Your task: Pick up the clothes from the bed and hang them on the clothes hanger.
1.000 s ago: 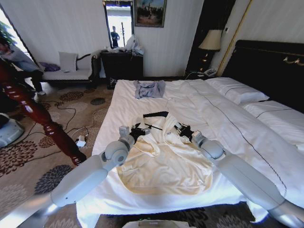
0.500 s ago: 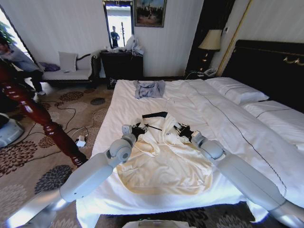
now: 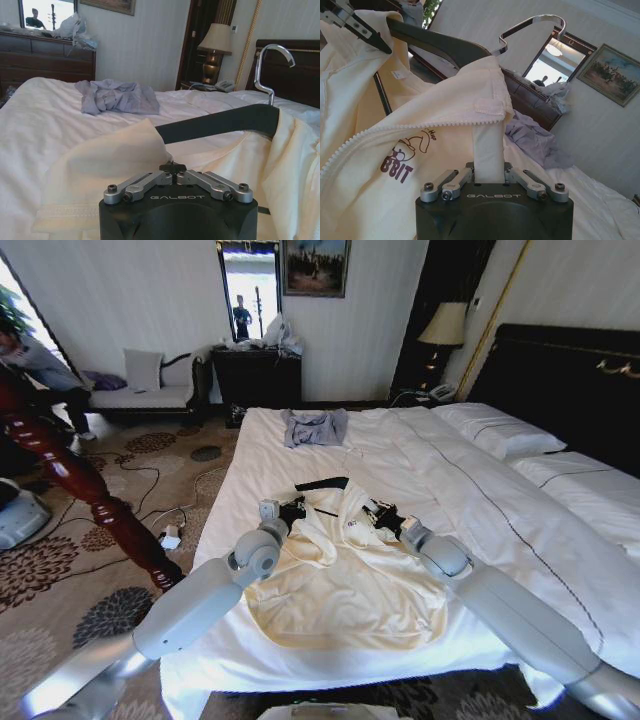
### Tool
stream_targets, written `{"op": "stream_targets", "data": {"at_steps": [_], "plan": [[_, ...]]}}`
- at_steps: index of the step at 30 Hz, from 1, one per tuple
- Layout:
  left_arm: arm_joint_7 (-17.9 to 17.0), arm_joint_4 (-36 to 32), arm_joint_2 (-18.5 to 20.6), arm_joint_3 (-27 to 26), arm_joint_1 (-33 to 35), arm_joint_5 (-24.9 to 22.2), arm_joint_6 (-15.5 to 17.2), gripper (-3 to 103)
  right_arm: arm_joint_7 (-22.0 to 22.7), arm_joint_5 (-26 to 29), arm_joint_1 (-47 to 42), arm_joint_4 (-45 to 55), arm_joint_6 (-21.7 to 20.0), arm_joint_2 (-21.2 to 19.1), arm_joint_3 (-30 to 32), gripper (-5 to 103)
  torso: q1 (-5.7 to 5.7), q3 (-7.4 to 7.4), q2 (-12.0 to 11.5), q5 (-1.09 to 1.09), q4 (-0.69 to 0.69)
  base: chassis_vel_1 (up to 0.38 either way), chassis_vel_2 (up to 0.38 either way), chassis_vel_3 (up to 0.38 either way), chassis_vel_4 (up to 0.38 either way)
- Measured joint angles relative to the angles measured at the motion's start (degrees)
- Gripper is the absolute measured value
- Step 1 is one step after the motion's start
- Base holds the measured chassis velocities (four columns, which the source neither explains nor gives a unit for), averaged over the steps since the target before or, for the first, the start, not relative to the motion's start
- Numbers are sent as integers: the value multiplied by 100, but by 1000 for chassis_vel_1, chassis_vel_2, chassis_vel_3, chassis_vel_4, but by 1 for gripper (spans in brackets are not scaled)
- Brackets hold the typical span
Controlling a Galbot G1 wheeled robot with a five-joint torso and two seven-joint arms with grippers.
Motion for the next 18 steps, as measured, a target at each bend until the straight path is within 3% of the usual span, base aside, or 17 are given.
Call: {"op": "stream_targets", "data": {"at_steps": [6,14,18], "plan": [[5,-40,48,-24,51,-12,-136,0,1,-1,6,-12,1,6,-8,18,0,0,0,0,0,0,0,0,0],[474,-495,228,65,105,171,-468,0,-1,-118,-35,-144,20,29,-8,18,0,0,0,0,0,0,0,0,0],[529,-609,221,104,14,128,-500,0,-8,-137,-34,-144,23,33,-28,18,0,0,0,0,0,0,0,0,0]]}}
